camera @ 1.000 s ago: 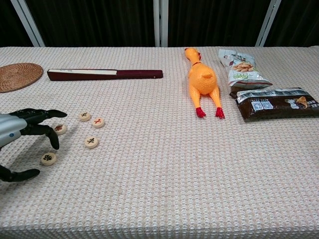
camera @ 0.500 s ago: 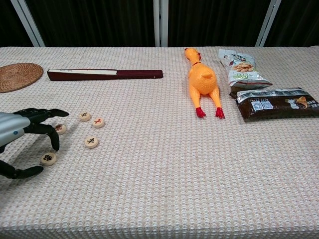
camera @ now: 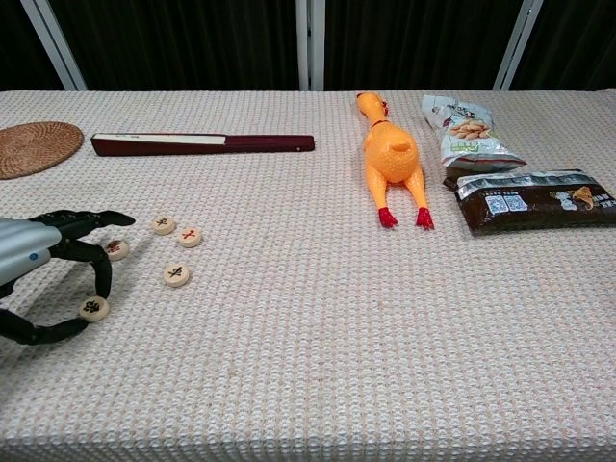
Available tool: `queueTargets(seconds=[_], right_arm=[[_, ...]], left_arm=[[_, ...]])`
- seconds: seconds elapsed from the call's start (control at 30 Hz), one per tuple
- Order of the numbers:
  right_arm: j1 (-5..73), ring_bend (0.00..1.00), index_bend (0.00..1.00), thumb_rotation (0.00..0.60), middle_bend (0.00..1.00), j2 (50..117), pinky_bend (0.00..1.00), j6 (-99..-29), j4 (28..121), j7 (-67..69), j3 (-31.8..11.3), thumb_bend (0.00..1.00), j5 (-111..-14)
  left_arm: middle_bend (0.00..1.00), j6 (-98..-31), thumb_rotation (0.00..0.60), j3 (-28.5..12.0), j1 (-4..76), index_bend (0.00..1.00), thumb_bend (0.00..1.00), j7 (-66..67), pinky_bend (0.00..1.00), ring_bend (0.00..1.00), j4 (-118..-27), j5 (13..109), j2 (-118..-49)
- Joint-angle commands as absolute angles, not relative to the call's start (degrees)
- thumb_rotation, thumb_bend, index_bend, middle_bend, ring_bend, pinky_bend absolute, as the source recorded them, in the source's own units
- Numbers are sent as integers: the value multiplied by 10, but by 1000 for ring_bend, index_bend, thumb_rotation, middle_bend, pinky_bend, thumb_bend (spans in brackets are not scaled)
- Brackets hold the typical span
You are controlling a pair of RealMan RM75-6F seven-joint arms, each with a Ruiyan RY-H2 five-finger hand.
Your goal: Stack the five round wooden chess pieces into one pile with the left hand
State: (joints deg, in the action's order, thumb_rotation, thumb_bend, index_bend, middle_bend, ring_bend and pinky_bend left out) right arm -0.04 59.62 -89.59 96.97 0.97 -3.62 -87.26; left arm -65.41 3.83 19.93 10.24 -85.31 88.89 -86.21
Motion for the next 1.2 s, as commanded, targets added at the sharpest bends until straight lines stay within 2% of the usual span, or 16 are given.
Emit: queueTargets(seconds=[0.03,0.17,0.4,0.63,1.2], right_arm=[[-1,0,0,600,0,596,0,-896,970,10,-36,246,-872],[-1,0,0,600,0,596,0,-897,970,11,-37,246,-872],[-1,0,0,600,0,594,0,-895,970,14,-37,247,-871],[0,0,0,600,0,594,0,-895,970,14,-37,246,-871],[1,0,0,600,0,592,0,-890,968,20,-39,255,-866]], left_arm=[[0,-657,600,38,198,493,322,100,0,0,-854,888,-861],[0,-666,600,33,197,493,322,95,0,0,-867,884,-850],[0,-674,600,0,199,493,321,80,0,0,-890,848,-829],[0,-650,600,-24,216,493,322,72,0,0,-852,812,-854],[0,-620,600,-39,240,484,322,64,0,0,-806,781,-885]])
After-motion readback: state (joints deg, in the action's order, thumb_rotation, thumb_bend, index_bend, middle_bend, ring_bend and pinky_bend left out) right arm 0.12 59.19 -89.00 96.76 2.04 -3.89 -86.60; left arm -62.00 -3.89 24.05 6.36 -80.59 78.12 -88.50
